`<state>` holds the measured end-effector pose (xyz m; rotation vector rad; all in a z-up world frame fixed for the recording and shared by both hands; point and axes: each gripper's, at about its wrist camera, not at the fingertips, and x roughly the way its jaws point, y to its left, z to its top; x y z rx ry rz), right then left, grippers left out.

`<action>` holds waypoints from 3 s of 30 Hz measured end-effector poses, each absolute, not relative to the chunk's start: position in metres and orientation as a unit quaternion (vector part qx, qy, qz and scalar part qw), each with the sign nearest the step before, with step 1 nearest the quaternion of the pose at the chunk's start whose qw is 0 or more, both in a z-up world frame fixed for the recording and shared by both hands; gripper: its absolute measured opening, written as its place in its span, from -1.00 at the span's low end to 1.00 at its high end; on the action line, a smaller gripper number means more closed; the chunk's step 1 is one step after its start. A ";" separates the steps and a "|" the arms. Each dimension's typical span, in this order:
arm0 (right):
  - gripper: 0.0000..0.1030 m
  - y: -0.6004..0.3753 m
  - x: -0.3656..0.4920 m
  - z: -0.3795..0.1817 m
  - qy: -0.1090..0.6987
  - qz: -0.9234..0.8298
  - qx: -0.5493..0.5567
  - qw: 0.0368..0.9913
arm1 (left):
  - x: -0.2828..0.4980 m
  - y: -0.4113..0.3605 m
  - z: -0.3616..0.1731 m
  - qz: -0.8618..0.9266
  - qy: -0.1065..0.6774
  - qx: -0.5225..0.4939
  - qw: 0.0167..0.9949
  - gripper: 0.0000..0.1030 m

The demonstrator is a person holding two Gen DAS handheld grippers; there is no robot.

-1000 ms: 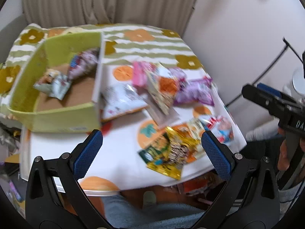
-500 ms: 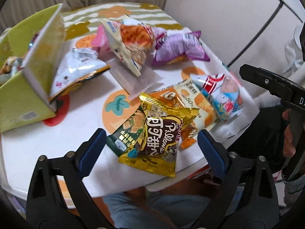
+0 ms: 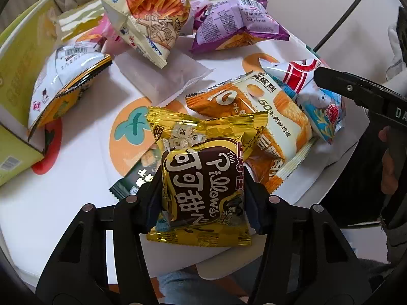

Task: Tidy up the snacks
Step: 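Grasp the gold Pillows bag with the left tool while the right tool grasps the shrimp-flake bag, then carry both bags into the green box and release them from both tools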

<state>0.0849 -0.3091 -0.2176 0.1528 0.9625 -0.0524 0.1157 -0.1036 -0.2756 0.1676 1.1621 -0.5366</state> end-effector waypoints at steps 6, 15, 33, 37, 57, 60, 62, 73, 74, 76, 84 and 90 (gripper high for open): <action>0.91 -0.309 0.091 -0.227 0.472 -0.016 0.069 0.879 | 0.118 -0.103 -0.276 -0.248 0.547 0.072 0.796 -0.07; 0.91 -0.310 0.097 -0.241 0.492 -0.009 0.075 0.867 | 0.124 -0.096 -0.271 -0.234 0.557 0.059 0.795 -0.07; 0.28 -0.311 0.091 -0.241 0.502 0.006 0.078 0.862 | 0.131 -0.082 -0.241 -0.210 0.542 0.032 0.813 -0.08; 0.28 -0.311 0.085 -0.223 0.486 0.003 0.082 0.870 | 0.130 -0.077 -0.223 -0.209 0.532 0.024 0.820 -0.08; 0.28 -0.194 0.130 -0.088 0.379 0.079 0.064 0.920 | 0.177 0.053 -0.100 -0.151 0.449 -0.003 0.881 -0.08; 0.28 -0.161 0.147 -0.078 0.370 0.102 0.060 0.921 | 0.192 0.086 -0.092 -0.134 0.440 -0.007 0.888 -0.08; 0.28 -0.138 0.160 -0.074 0.367 0.116 0.057 0.921 | 0.205 0.110 -0.087 -0.121 0.438 -0.011 0.891 -0.08; 0.28 -0.026 0.222 -0.082 0.383 0.167 0.045 0.907 | 0.258 0.211 -0.116 -0.087 0.471 -0.036 0.877 -0.08; 0.28 -0.019 0.225 -0.084 0.386 0.167 0.044 0.906 | 0.261 0.216 -0.120 -0.090 0.476 -0.038 0.874 -0.08; 0.28 -0.006 0.230 -0.089 0.392 0.166 0.043 0.904 | 0.265 0.222 -0.129 -0.097 0.484 -0.038 0.869 -0.08; 0.28 0.021 0.233 -0.100 0.403 0.152 0.044 0.901 | 0.271 0.223 -0.153 -0.120 0.504 -0.011 0.855 0.22; 0.28 0.028 0.238 -0.104 0.412 0.148 0.056 0.897 | 0.266 0.229 -0.147 -0.118 0.488 0.003 0.865 0.98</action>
